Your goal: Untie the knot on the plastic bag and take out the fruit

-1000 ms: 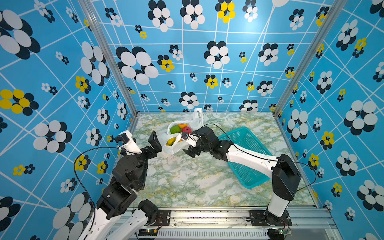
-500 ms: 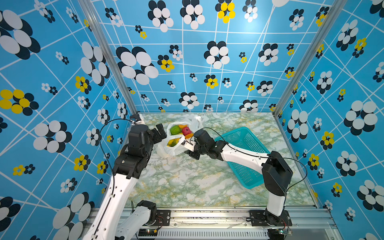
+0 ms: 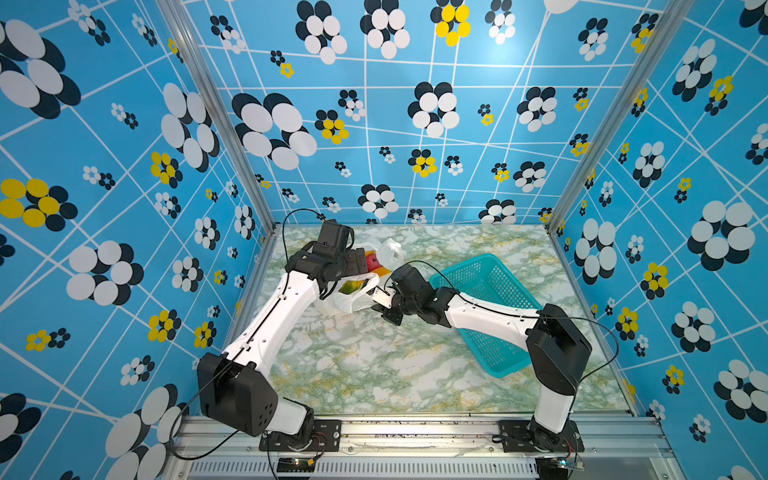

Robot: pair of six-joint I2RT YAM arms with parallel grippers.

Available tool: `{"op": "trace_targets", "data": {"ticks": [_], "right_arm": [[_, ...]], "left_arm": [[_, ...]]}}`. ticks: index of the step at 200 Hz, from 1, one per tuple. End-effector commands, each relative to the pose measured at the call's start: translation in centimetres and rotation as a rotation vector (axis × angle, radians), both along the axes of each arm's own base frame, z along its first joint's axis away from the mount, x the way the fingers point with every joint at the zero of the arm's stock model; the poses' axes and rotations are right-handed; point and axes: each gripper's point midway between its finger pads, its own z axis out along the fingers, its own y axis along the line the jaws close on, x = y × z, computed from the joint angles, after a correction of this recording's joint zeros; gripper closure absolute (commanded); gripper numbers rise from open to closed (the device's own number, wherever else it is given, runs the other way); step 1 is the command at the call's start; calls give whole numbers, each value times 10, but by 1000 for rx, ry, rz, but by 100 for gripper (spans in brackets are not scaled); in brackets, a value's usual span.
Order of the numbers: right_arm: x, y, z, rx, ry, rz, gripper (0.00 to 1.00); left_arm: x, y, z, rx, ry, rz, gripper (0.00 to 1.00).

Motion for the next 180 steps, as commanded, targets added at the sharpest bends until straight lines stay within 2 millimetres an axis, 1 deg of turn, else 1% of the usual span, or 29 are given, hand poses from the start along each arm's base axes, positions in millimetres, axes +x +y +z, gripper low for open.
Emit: {"op": "trace_targets", "data": {"ticks": [1,24,49,63,65,67,72,79,92,111,131,142,156,167,180], "right_arm": [[-7,2,16,48,2,2,80],[-10,1,14,49,14,4,88],[-15,0,8,49,34,-6,96],[-20,-1,6,54,52,-13,98],[-21,-1,6,54,54,-13,99],[-22,-1,5,54,57,-13,99],[-25,-2,4,56,64,-15,99],[-29,-3,1,58,71,-17,100],[-36,-5,-6,62,76,-25,100],[-42,-11,-16,56,72,-69,100],[-48,-19,-26,49,85,-118,100],[-53,-23,-32,55,86,-133,100],[-59,-29,-38,67,71,-158,100],[-62,-35,-42,80,73,-180,100],[-65,-44,-50,85,84,-209,100]], "left_arm": [[6,13,-5,95,28,35,0],[22,9,-6,115,26,21,12],[39,-1,3,106,-16,0,32],[48,-5,9,101,-31,-7,53],[49,-5,9,100,-31,-6,55],[50,-6,9,100,-30,-8,60],[52,-6,11,100,-33,-9,67],[55,-8,13,103,-37,-11,73],[59,-13,21,110,-65,-21,82],[62,-33,40,121,-120,-83,92],[57,-61,61,164,-178,-164,100],[51,-76,68,179,-209,-205,100],[44,-92,74,170,-233,-249,100],[38,-99,76,156,-246,-274,100],[30,-102,80,141,-272,-289,100]]}}
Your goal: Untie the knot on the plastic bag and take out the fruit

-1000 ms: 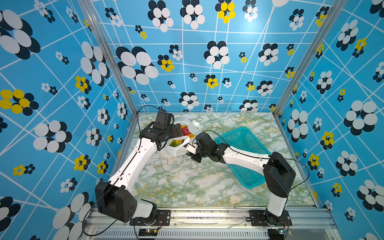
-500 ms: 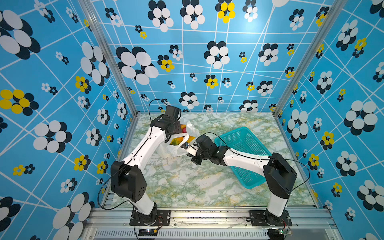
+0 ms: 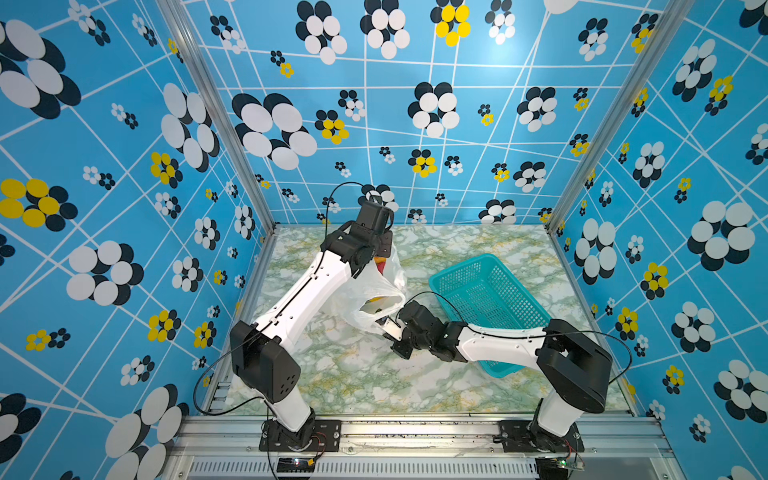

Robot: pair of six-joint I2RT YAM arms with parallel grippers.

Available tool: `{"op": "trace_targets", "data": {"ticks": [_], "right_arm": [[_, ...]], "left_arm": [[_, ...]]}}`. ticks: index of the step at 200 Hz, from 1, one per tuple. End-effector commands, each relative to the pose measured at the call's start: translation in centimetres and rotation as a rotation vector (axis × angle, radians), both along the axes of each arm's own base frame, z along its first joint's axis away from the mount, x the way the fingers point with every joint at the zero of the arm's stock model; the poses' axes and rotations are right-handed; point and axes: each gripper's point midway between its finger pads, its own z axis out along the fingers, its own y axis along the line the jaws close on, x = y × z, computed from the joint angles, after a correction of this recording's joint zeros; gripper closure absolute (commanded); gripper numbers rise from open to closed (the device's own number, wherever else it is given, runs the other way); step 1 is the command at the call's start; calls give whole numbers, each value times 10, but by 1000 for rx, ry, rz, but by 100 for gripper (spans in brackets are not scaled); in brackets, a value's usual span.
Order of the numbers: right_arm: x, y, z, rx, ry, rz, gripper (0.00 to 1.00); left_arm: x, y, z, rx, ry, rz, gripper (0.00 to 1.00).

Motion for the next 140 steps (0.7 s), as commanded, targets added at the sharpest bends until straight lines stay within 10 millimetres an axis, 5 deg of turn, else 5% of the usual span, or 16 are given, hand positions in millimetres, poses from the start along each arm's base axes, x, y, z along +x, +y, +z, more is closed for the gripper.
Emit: {"op": "trace_targets", "data": {"ticks": [1,53,65,86,140], "right_arm": [[5,-8,10,77,-25,-97,100],[-9,-31,-29,55,27,-157,95],[-19,-30,-31,44,-10,-143,79],[-33,-25,-14,73,-97,-126,55],[-35,-31,59,345,-125,-191,39]], "left_arm": [[-10,-1,23,-12,-82,-35,100],[-56,-13,33,-154,-174,-180,100],[-67,-15,34,-179,-192,-217,100],[-81,-11,33,-198,-206,-236,100],[-106,-7,26,-238,-196,-270,100]]}}
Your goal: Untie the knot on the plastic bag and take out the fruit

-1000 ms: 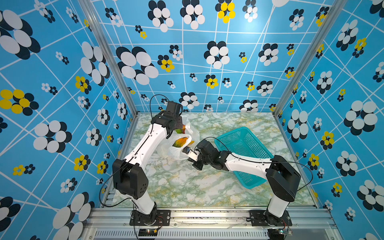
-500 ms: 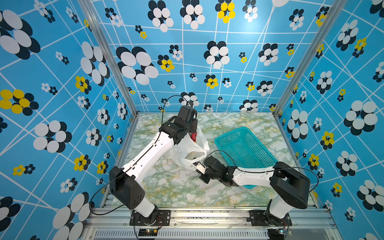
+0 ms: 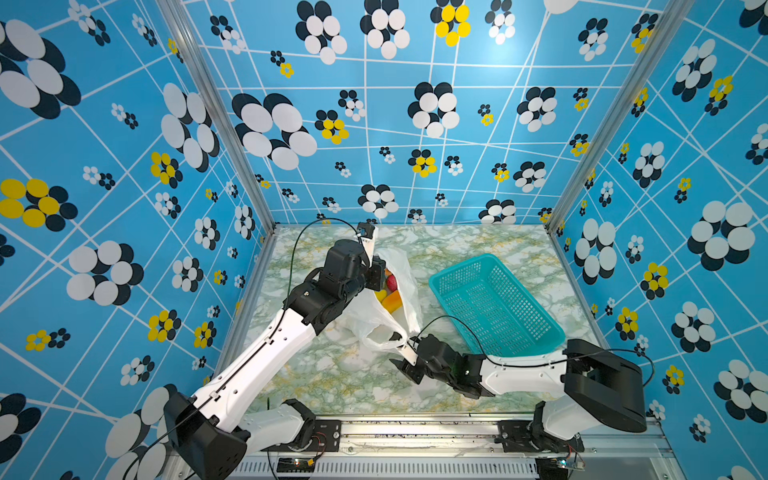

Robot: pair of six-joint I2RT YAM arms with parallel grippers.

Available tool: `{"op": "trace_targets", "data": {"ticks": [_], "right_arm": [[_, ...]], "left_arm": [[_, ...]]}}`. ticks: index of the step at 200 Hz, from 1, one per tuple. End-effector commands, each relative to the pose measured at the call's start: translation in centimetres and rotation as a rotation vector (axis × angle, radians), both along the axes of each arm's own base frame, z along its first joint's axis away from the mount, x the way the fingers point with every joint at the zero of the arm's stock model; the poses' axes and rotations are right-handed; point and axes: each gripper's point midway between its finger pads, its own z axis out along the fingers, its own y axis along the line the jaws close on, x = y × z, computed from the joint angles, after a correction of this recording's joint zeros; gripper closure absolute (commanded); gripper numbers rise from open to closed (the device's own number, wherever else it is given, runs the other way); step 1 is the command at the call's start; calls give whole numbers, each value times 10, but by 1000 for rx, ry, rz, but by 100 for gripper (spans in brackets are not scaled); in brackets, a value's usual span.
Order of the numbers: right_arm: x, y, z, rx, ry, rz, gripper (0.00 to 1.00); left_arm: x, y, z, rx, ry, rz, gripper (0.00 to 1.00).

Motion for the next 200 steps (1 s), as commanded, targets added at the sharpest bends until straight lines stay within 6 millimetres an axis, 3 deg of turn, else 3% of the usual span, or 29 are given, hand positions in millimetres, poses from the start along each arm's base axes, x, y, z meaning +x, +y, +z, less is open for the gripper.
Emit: {"op": "trace_targets", "data": {"ticks": [1,38,63,94,129,170,200], "right_arm": [[8,-3,46,183,-41,-64,39],[25,-19,80,254,-81,-209,34],[46,-26,85,242,-116,-347,47],[46,-6,86,205,-98,-304,51],[35,28,78,263,-16,-238,37],[-14,81,49,188,-115,-42,18],[-4,83,31,155,-130,-110,6]], "left_arm": [[-9,-4,4,-37,-19,-36,100],[-9,-7,-12,-23,14,-43,100],[-9,-10,-15,-23,22,-54,100],[-8,-15,-16,-27,29,-68,100],[-5,-16,-11,-32,25,-68,100],[-3,-17,-11,-35,26,-63,100],[-7,-21,-10,-37,20,-84,100]]}}
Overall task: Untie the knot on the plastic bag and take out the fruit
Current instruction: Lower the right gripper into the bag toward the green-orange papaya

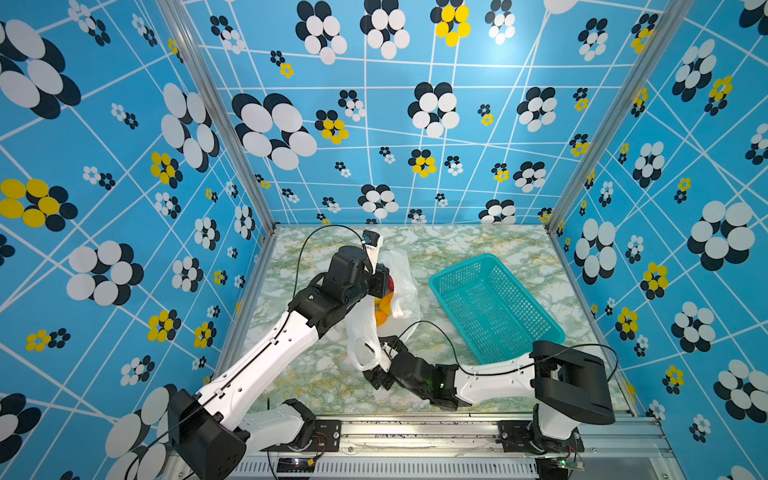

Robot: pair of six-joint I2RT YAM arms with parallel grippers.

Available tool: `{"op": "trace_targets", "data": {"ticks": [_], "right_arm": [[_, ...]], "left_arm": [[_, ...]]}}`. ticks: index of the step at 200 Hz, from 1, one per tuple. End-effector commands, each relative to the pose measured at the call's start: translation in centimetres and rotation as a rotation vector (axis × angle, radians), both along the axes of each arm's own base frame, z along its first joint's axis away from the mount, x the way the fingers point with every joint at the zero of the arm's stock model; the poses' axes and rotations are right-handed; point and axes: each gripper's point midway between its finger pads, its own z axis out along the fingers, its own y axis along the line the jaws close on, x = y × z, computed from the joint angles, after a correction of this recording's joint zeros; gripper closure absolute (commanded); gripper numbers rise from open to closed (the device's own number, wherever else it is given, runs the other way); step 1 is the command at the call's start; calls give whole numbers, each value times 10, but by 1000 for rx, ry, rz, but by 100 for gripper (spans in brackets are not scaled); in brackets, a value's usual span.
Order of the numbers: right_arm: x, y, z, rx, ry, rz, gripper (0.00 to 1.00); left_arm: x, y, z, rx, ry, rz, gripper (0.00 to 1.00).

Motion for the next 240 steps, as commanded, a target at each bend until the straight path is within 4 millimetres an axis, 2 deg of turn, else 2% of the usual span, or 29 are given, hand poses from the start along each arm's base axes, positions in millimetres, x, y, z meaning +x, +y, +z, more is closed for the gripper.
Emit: {"op": "trace_targets", "data": {"ticks": [1,10,32,49,67,88,108,120,143,181,213,240], "right_arm": [[17,8,18,54,-65,-62,6],[23,5,17,45,-80,-96,1],[37,-5,20,20,-94,-183,1],[36,-15,26,45,-121,-190,3],[38,-34,34,73,-152,-221,4],[50,-50,38,76,-122,-279,12],[64,-58,29,71,-86,-327,19],[71,-60,24,58,-70,-352,20],[81,-51,16,10,-27,-363,19],[91,-24,-7,-46,19,-306,1],[105,-5,-27,-71,98,-275,1],[118,3,-48,-83,148,-261,1]], "left_arm": [[-3,-10,13,-33,-24,-32,100],[-6,-11,14,-36,-33,-42,100],[-10,-12,17,-37,-41,-52,100],[-11,-9,18,-40,-58,-39,100],[-14,-7,14,-47,-68,-40,100],[-18,-8,14,-51,-73,-57,100],[-19,-8,13,-54,-88,-60,100],[-20,-8,13,-60,-95,-61,100],[-21,-6,15,-51,-94,-58,100],[-19,-4,14,-48,-95,-41,100],[-20,-3,16,-45,-93,-40,100],[-22,-3,17,-50,-99,-42,100]]}}
